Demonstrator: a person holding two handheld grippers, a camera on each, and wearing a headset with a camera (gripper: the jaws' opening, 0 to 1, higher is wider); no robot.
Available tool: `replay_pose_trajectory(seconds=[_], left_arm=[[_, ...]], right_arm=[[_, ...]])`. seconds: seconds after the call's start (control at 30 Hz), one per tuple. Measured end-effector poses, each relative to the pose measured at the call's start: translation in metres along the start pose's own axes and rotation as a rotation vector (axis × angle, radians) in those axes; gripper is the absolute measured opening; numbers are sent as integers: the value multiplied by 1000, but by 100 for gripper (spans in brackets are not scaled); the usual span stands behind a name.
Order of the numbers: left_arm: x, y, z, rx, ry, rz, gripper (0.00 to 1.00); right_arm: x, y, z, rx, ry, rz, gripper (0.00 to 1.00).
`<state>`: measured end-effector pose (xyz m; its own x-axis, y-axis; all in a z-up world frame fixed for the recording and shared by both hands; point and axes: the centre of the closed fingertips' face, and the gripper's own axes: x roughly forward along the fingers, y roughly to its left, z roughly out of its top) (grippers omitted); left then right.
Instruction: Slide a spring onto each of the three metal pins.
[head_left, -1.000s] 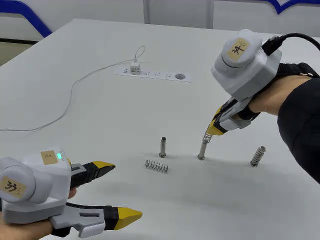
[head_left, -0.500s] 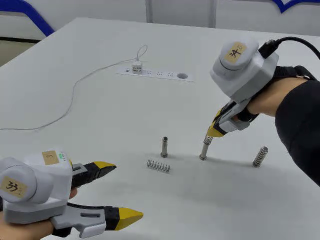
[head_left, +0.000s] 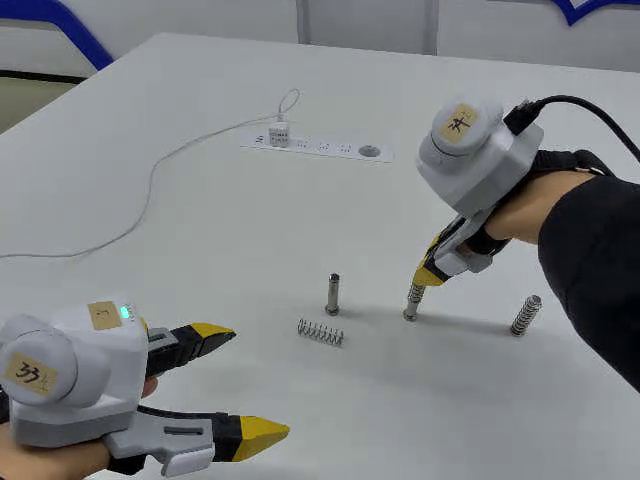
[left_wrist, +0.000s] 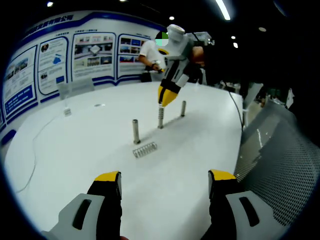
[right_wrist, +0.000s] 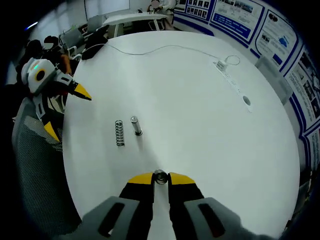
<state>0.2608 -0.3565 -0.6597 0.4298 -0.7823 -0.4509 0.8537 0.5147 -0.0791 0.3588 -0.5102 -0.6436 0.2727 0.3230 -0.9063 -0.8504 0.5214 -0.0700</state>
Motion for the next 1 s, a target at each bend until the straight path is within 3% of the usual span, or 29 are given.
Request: replay_pose_trajectory(seconds=[0.6,1.0], left_arm=[[0,-2,1,-4,1,3,72],[-1,-1,1,-1,2,4,72]], right_arm=[[27,-5,-8,37,18,11,12],[24,-5,-8,21,7,-7,16]])
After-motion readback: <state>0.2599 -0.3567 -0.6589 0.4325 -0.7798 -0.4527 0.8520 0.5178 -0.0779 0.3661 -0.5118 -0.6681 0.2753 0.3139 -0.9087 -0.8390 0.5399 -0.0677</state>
